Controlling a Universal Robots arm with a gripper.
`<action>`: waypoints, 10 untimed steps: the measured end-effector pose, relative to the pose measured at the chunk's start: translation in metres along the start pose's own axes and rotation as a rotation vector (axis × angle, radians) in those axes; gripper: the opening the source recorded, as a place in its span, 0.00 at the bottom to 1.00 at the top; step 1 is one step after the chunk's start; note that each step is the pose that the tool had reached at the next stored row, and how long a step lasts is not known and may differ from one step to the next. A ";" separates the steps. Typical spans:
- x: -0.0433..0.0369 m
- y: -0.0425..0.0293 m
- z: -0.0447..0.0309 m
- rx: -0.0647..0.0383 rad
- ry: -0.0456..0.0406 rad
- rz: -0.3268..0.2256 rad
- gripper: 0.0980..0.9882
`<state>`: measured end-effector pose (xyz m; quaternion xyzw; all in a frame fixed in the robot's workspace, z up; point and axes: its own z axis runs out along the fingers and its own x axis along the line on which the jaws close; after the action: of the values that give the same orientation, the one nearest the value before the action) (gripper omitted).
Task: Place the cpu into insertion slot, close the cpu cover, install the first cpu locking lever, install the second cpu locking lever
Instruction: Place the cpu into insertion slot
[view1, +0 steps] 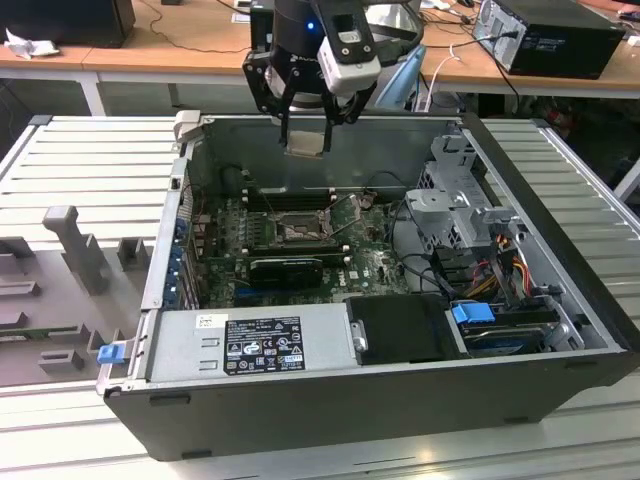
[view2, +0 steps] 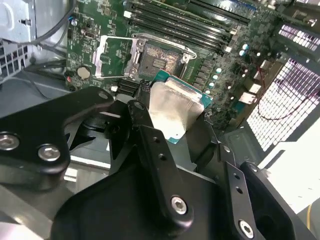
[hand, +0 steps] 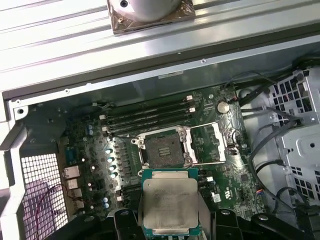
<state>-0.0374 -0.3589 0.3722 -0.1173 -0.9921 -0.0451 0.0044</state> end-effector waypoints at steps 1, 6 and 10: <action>0.0000 0.0000 0.0005 0.000 -0.0003 0.002 0.49; 0.0000 -0.0003 0.0033 0.001 -0.0009 0.006 0.49; 0.0000 -0.0003 0.0035 0.001 -0.0047 0.049 0.49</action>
<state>-0.0374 -0.3589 0.3686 -0.1418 -0.9889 -0.0445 0.0032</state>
